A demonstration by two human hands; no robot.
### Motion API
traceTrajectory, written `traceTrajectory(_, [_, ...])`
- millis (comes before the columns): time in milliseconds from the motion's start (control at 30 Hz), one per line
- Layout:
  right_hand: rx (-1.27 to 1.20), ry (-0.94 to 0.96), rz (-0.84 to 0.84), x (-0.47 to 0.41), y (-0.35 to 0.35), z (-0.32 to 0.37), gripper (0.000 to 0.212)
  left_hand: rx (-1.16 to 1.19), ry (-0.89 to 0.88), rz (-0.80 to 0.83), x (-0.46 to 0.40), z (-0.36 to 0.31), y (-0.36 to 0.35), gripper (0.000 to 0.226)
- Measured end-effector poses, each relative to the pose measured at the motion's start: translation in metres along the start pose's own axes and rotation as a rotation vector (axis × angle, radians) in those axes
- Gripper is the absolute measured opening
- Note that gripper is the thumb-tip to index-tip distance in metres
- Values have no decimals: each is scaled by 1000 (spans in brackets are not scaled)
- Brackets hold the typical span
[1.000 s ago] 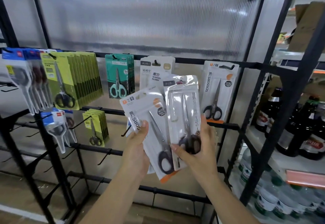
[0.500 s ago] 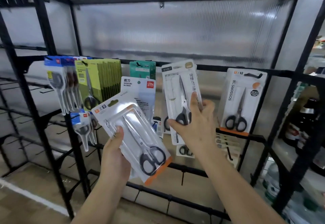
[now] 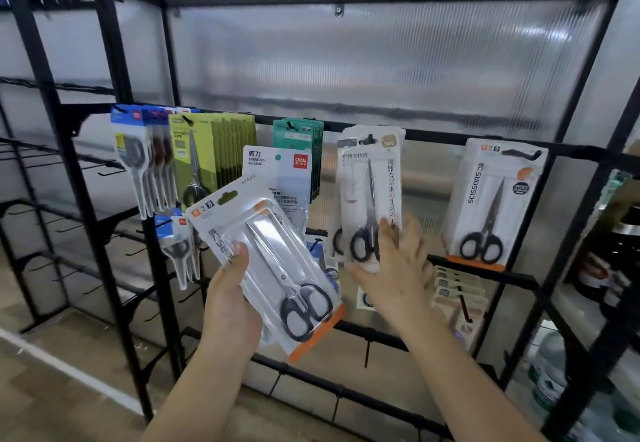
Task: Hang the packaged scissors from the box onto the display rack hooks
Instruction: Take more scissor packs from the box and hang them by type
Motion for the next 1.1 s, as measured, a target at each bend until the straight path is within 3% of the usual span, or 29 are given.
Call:
traceTrajectory(67, [-251,68,13,14,2,2,60,-6,3,-9,-1,2,2,53])
traceTrajectory(133, [-539,86,271,31,-13,10,46,3,13,-21,-2,4,-1,55])
traceTrajectory(167, [-644,82,432,41,-24,17,38,3,18,-34,-2,5,-4,67])
traceTrajectory(233, [-744,62,541,50,-35,19,30,-18,6,-44,-3,8,-13,74])
traceTrajectory(300, [-762,25,449,46,-28,11,31,-19,-33,-43,-6,9,-20,44])
traceTrajectory(433, [-900,9,243,38,3,-20,36,-46,-75,-19,-7,14,-31,12])
traceTrajectory(600, [-1170,-71,-81,28,57,-86,51,-104,-58,37,-4,26,-39,34])
traceTrajectory(767, [-1112,-125,-391,21,112,-144,50,-161,2,95,7,45,-52,41])
traceTrajectory(933, [-857,-219,-452,10,130,-170,50,-176,35,104,12,54,-58,28])
traceTrajectory(1100, [-780,-239,-495,16,132,-176,49,-166,54,93,14,51,-62,25])
Point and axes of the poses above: each hand's wrist, its own x-axis away from the middle knuckle, its own y-axis out of the back of the hand, z = x × y, the point moved 10 cm from there along -x, towards the middle knuckle, and after that the axes turned 15 degrees about -y, right-handed, at the moved point
